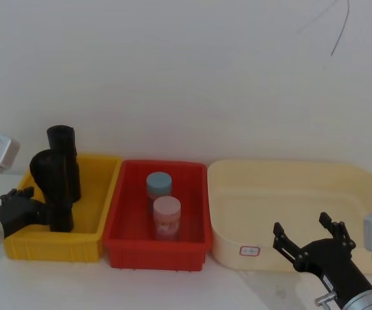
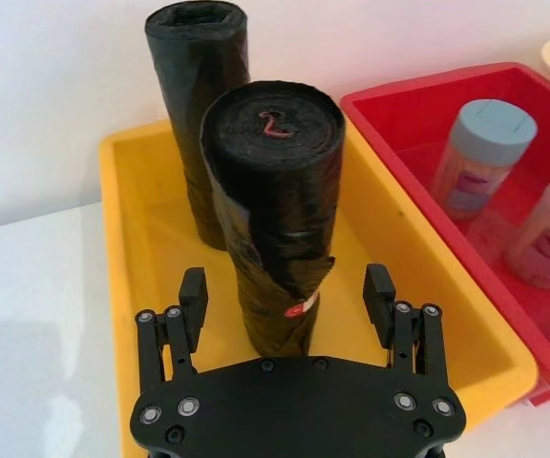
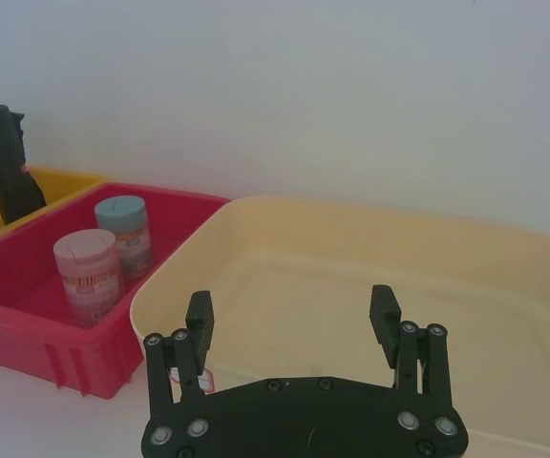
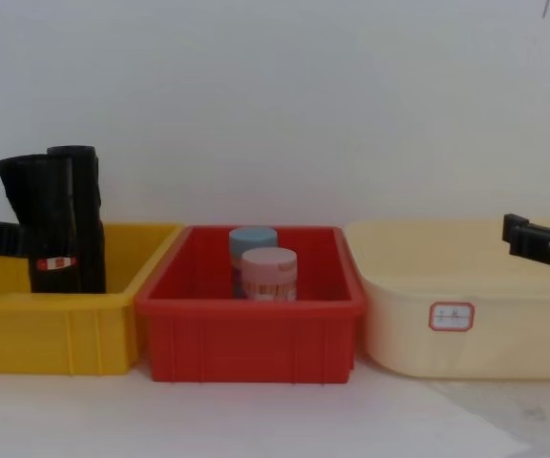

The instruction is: Pick up the garbage bag with the one hand and transfer it to the other hand.

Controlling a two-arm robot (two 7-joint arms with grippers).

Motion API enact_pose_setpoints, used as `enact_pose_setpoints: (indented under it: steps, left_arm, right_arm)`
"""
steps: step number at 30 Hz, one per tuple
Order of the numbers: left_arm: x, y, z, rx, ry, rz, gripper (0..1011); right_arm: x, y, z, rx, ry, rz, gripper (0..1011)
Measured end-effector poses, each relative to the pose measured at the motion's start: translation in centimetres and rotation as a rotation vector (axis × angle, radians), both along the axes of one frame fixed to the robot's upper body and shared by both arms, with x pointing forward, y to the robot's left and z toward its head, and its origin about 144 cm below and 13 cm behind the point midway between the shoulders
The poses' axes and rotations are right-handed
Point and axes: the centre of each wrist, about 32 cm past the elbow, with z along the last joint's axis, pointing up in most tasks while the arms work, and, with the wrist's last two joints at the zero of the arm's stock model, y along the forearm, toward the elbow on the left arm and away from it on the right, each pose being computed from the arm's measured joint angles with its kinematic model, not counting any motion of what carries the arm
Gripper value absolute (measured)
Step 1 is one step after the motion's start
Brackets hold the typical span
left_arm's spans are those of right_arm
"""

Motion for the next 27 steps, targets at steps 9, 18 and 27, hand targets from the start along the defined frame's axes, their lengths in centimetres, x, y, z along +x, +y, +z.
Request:
enact_pose_setpoints:
  steps: [9,18,27]
  left_arm:
    - [0.8,-0.3,-0.4,0.010,0.009,0.028,1001]
    - [1.9,-0.4,-0.6,0.011,0.017,0.024,1001]
    - [3.0,-0.4,-0.6,-0.011,0.017,-0.015,1001]
  right_arm:
    - [0.0,0.0,0.0,0.000,0.000,0.000,1001]
    - [0.0,0.0,0.0,0.000,0.000,0.000,1001]
    - [0.0,0.0,0.0,0.000,0.000,0.000,1001]
